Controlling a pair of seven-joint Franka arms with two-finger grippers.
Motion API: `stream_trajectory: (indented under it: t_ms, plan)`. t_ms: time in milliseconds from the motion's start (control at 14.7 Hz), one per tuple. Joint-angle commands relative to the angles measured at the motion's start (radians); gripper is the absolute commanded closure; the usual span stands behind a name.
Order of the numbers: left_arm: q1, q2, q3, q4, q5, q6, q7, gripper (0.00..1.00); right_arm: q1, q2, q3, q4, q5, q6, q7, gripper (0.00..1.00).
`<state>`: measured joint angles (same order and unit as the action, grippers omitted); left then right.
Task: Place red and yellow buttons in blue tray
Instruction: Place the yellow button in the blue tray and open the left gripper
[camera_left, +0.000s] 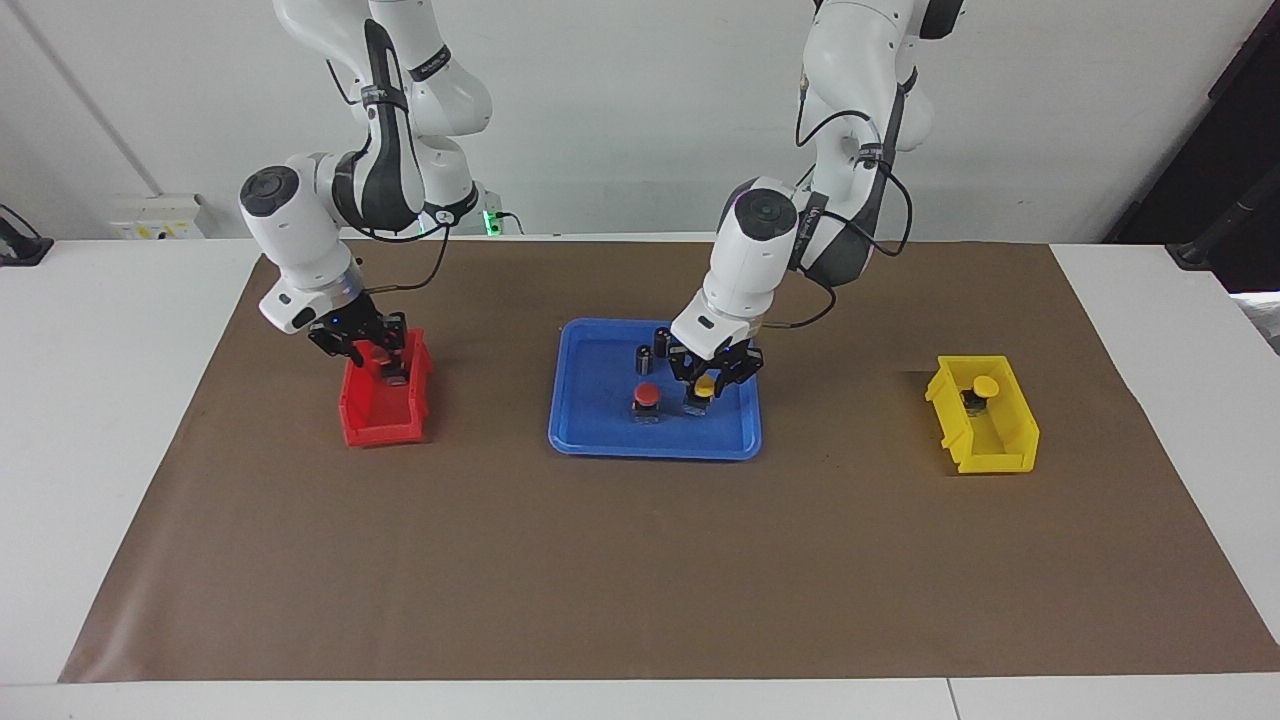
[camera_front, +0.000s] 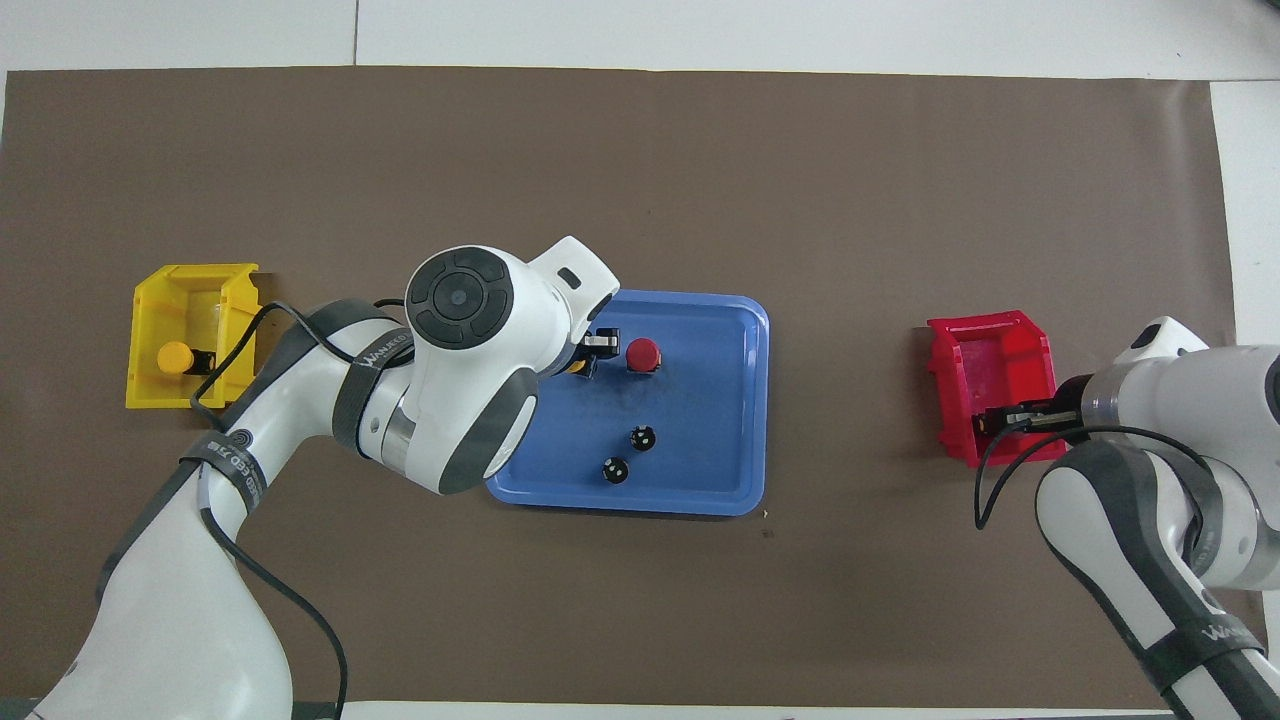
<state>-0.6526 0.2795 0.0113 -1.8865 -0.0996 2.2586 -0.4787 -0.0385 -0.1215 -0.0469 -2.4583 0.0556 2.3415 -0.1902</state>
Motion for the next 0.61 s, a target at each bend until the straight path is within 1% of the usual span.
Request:
stream_trajectory:
  t_ms: [0,68,136,204,272,340,409,545]
  plan:
    - [-0.015,0.001,0.019,-0.008,-0.017,0.024,-0.024,0.65,-0.009,-0.015,0.012,-0.030,0.015,0.025,-0.022,0.40]
    - [-0.015,0.003,0.019,-0.008,-0.017,0.024,-0.044,0.56,-0.007,-0.015,0.012,-0.030,0.015,0.025,-0.020,0.40]
    - [-0.013,0.003,0.019,-0.008,-0.017,0.024,-0.046,0.54,-0.007,-0.015,0.012,-0.030,0.015,0.025,-0.020,0.40]
    - [-0.012,0.003,0.022,-0.006,-0.017,0.019,-0.046,0.39,-0.007,-0.015,0.012,-0.030,0.015,0.025,-0.020,0.40]
    - [-0.012,0.001,0.022,0.003,-0.017,0.004,-0.046,0.16,-0.007,-0.017,0.012,-0.031,0.015,0.025,-0.020,0.42]
    - [-0.013,-0.002,0.024,0.012,-0.017,-0.013,-0.046,0.03,-0.006,-0.015,0.013,-0.031,0.015,0.025,-0.020,0.45]
    - [-0.010,-0.011,0.024,0.024,-0.017,-0.042,-0.047,0.00,-0.006,-0.015,0.013,-0.031,0.015,0.025,-0.018,0.48]
    - [0.001,-0.034,0.033,0.099,-0.017,-0.187,-0.038,0.00,-0.006,-0.015,0.013,-0.030,0.015,0.025,-0.018,0.58]
